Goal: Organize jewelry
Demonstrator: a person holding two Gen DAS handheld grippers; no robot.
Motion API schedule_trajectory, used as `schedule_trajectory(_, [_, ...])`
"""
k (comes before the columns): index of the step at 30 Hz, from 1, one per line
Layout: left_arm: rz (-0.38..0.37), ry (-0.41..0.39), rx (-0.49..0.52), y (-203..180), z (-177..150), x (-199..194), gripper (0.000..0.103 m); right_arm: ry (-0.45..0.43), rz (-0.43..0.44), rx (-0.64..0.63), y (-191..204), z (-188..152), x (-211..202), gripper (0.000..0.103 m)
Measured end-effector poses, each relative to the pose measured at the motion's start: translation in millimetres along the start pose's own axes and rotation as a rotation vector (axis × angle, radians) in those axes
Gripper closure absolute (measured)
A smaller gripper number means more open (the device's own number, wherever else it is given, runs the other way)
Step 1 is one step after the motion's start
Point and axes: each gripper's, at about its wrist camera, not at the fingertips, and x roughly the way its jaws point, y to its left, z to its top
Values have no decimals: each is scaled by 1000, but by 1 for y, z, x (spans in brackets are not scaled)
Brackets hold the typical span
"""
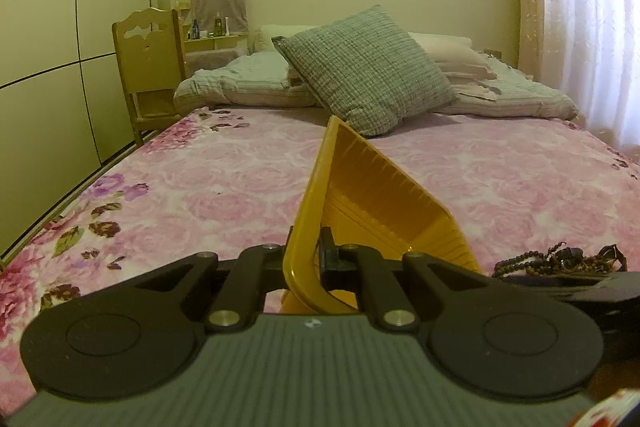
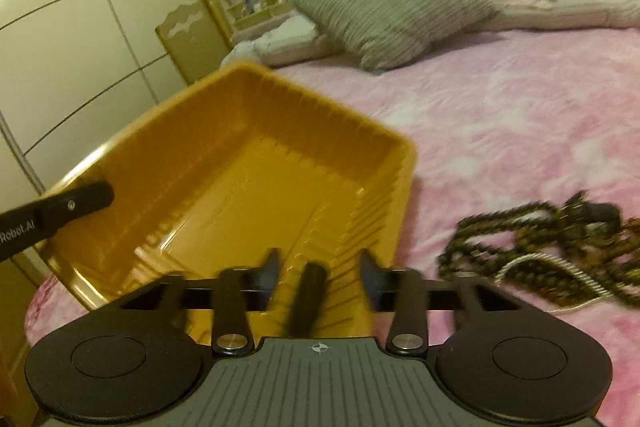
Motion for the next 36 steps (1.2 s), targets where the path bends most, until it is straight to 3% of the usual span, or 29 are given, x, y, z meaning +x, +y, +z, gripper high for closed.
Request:
schedule_trajectory(3, [3,0,-1,-1,0,0,96,-53,-45,10,-10,1,-17,48])
schedule_trajectory(7, [4,1,0,-2,0,0,96,-100,-167,43,-38,-3,-40,48])
schedule_trajectory(14, [16,10,-8,0,0,-1,96,-99,-410,114,-108,-18,-76,48])
schedule_trajectory(19, [21,20,-11,0,1,0,96,-89,-522,131,-145,-20,-90,48])
schedule_trajectory(33, [29,30,2,-3,3,2,97,-68,-474,307,-190,-5,-72,49])
schedule_trajectory(36, [29,30,0,-3,3,2,97,-76,-442,359,-194,-5,-73,71])
